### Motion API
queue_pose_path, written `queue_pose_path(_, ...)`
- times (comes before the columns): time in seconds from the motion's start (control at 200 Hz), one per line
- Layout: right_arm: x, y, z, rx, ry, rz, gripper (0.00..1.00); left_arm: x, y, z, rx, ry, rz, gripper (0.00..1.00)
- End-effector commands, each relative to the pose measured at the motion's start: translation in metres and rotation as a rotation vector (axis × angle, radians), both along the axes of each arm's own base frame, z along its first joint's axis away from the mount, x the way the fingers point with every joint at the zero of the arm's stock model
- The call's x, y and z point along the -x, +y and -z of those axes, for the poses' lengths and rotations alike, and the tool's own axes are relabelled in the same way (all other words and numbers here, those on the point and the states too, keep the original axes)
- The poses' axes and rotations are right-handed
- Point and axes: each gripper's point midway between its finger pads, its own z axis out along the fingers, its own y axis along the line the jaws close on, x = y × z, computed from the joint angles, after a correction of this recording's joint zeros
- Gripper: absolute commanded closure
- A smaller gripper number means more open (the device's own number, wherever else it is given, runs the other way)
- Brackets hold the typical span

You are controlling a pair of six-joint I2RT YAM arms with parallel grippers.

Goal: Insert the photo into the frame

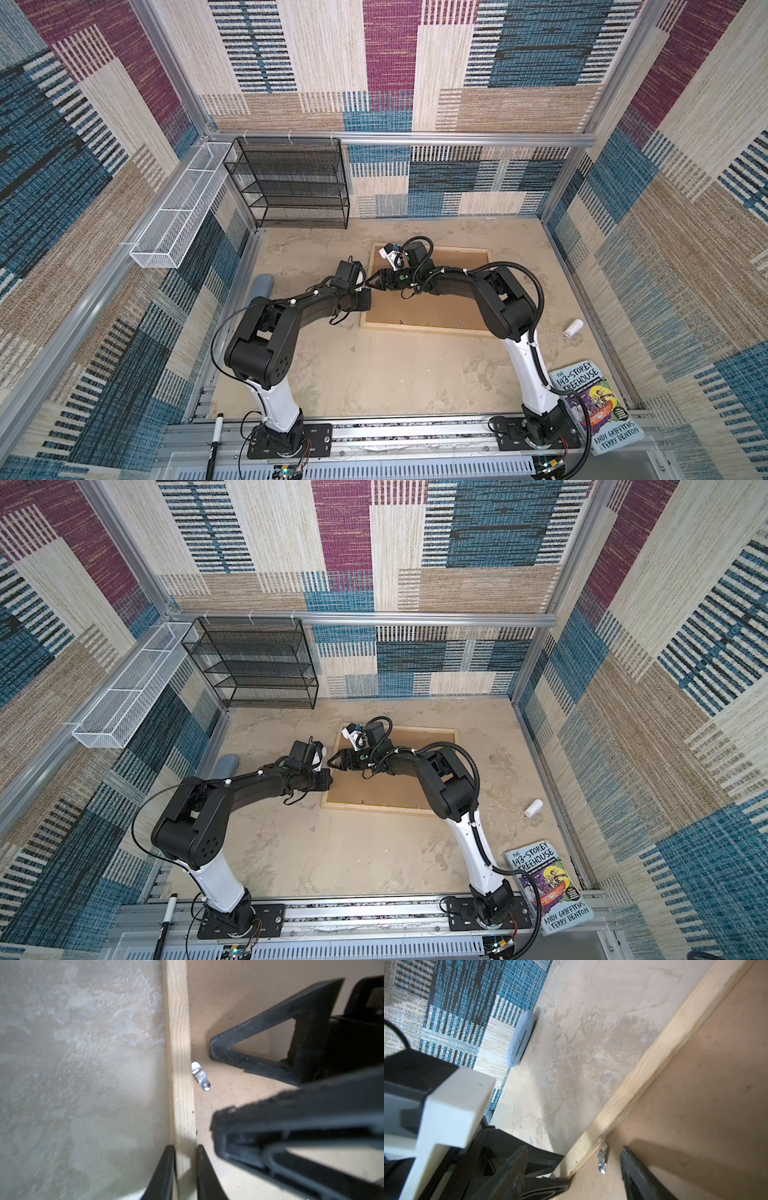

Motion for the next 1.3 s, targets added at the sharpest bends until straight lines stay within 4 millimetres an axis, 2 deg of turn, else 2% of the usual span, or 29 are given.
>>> queue_pose_path(0.0,0.010,-0.020,0.041,0.151,0.112,0.045,0.27,0.019,0.003,0.013,-0.029,0.080,0.041,0.81)
queue_pose_path(0.15,0.018,-0.012,0.039,0.126,0.106,-0.045,0.27,0.019,0.002,0.013,-0.026,0.081,0.042,0.81)
queue_pose_path(0.235,0.026,-0.011,0.047,0.133,0.124,-0.079,0.27,0.020,0.002,0.014,-0.028,0.083,0.043,0.81)
queue_pose_path(0.255,0.021,-0.007,0.039,0.120,0.102,-0.085,0.27,0.020,0.002,0.014,-0.027,0.083,0.043,0.81)
queue_pose_path(0.315,0.024,-0.002,0.037,0.114,0.099,-0.112,0.27,0.019,0.002,0.013,-0.027,0.082,0.043,0.81)
queue_pose_path(0.586,0.040,0.016,0.043,0.117,0.112,-0.196,0.27,0.020,0.003,0.013,-0.029,0.084,0.042,0.81)
queue_pose_path(0.706,0.041,0.012,0.045,0.126,0.118,-0.177,0.27,0.020,0.003,0.014,-0.029,0.082,0.042,0.81)
queue_pose_path(0.881,0.019,-0.011,0.054,0.180,0.129,-0.019,0.27,0.020,0.004,0.014,-0.030,0.082,0.039,0.81)
queue_pose_path(0.966,0.014,-0.013,0.047,0.186,0.109,0.005,0.27,0.022,0.004,0.014,-0.034,0.084,0.039,0.81)
queue_pose_path(1.122,0.020,-0.013,0.045,0.181,0.110,-0.029,0.27,0.020,0.004,0.014,-0.033,0.083,0.040,0.81)
queue_pose_path(1.297,0.037,-0.006,0.049,0.158,0.125,-0.119,0.27,0.019,0.003,0.014,-0.032,0.082,0.042,0.82)
